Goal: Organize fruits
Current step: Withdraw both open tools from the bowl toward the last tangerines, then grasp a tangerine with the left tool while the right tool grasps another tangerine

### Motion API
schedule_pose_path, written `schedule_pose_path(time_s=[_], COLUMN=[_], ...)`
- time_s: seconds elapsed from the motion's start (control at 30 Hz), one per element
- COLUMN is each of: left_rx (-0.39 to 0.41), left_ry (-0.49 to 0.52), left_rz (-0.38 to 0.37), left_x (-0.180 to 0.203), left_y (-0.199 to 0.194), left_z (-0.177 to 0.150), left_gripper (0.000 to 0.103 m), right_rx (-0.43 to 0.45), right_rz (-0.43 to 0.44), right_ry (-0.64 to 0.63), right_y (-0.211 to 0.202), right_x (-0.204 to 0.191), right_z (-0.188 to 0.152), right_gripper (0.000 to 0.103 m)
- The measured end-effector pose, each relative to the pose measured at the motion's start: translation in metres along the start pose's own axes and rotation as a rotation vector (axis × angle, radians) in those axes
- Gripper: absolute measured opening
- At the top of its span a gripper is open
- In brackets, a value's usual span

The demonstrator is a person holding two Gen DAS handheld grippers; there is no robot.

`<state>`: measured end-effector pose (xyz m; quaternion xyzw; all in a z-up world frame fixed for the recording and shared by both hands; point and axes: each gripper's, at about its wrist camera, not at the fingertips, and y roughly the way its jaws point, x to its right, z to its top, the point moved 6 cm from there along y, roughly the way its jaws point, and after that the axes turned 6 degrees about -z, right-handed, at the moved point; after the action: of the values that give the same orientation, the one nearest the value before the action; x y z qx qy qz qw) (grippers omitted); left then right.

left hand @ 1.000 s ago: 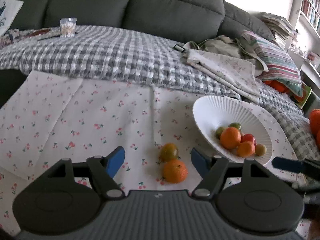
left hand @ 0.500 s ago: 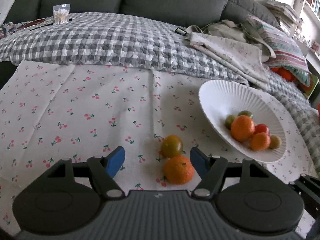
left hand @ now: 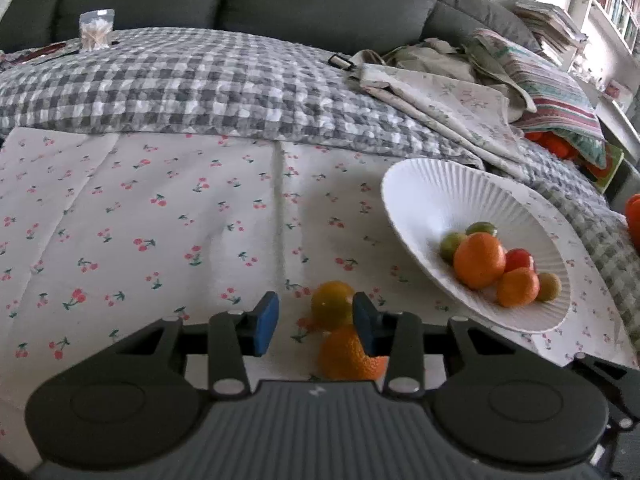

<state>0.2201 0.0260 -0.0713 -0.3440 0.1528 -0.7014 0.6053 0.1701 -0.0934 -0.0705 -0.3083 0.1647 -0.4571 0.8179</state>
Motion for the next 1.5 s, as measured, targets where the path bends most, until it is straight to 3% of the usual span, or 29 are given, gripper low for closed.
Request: schedule_pose_path(time_s=[0.17,0.27,0.33,0.43,0.57,0.6,0.63,0.7,1.0,1.1,1.13,1.23,1.5], left_rx=[-0.008,-0.01,-0.007,0.005,0.008,0.007,-0.002,0.006,-0.001,-0.018,-0.038,-0.044,-0.024], left_ry=[-0.017,-0.027,-0.039,-0.058,-0.079,-0.083,-0.091,-0.098,-0.126,-0.062,-0.032,0.013,-0.063], left_rz=[-0.008,-0.024,-0.045,-0.049,-0.08,-0.076,-0.069,-0.07,-0.154,-0.105,-0.081,-0.068,-0.039], left_x=[-0.005,-0.007,-0.007,-0.009,-0.013,-0.014,-0.015,-0.015,-0.012,-0.007,-0.005,-0.003,-0.019], left_y=[0.005,0.006,0.005,0.0,0.001,0.001,0.002,0.002,0.005,0.009,0.013,0.016,0.007], left_z=[0.001,0.002,0.003,0.007,0.006,0.005,0.004,0.004,0.007,0.004,0.001,-0.001,0.008], left_gripper=[0.044,0.033,0.018,0.013,0.014,0.025,0.044,0.057,0.063,0.056,0.038,0.026,0.024], right_rx=[0.0,0.002,0.003,0.002,-0.003,-0.004,-0.004,-0.004,-0.004,-0.008,-0.008,-0.009,-0.012], right_rz=[-0.014,-0.022,-0.024,-0.027,-0.032,-0.034,-0.037,-0.042,-0.052,-0.056,-0.058,-0.057,-0.061], right_ry=[-0.002,0.005,0.007,0.004,0.0,0.0,0.0,0.001,0.003,0.009,0.009,0.005,-0.001], right_y=[0.003,0.005,0.006,0.008,0.012,0.013,0.014,0.016,0.019,0.021,0.022,0.022,0.024], right_x=[0.0,0.0,0.0,-0.001,-0.003,-0.003,-0.003,-0.003,-0.003,-0.002,-0.002,-0.003,-0.005], right_z=[0.0,0.002,0.003,0.003,0.003,0.003,0.003,0.004,0.005,0.005,0.005,0.004,0.003], right_gripper=[0.08,0.08,0.08,0.08,0.08,0.08,0.08,0.08,0.08,0.08,0.08,0.08,0.08])
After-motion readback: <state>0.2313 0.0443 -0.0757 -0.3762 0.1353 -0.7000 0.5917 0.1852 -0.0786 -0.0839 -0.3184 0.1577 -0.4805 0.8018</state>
